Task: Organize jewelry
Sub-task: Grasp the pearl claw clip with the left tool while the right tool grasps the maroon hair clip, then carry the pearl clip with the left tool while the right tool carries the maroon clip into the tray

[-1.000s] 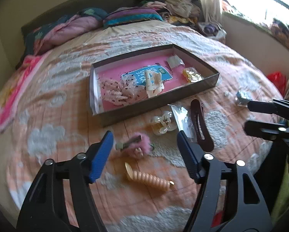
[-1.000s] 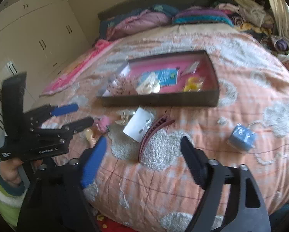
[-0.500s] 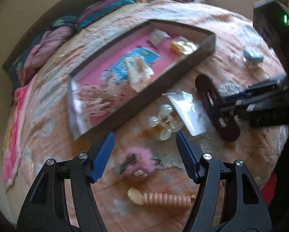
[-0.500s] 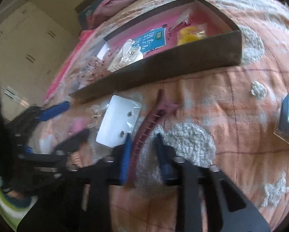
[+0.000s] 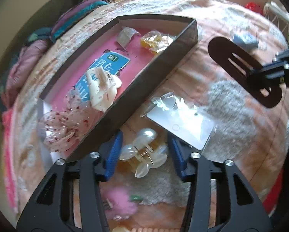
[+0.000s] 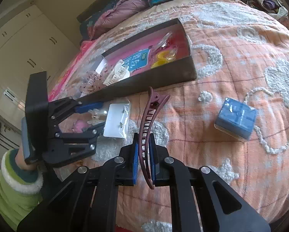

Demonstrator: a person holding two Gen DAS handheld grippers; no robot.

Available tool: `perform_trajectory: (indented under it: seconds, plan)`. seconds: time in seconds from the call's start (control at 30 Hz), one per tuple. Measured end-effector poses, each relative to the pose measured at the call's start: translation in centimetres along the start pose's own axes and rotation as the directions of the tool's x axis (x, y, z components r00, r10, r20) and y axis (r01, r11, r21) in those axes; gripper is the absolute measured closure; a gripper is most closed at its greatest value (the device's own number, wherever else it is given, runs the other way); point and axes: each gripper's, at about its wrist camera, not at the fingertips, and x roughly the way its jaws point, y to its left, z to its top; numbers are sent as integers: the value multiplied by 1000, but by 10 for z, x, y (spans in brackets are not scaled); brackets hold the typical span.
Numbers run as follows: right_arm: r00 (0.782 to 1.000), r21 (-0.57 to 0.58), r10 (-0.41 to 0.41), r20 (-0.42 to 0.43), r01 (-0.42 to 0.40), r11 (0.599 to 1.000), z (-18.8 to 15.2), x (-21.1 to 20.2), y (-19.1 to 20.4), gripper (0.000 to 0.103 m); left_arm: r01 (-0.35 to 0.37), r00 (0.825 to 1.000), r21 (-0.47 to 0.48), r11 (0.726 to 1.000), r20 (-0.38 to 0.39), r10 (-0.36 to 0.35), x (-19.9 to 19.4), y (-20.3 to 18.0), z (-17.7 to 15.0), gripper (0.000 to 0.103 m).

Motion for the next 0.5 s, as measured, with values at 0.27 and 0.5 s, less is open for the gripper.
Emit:
perform_trajectory:
  seconds: [0.27, 0.5]
  plan:
    - [999, -28, 30, 18, -30, 999, 1, -7, 14, 94, 111, 994, -79, 991, 21, -109, -2, 7, -2, 65]
    - [998, -31, 46, 31, -45, 999, 3, -15, 20, 94, 134, 989, -158, 978, 83, -122, -32, 11, -16, 65]
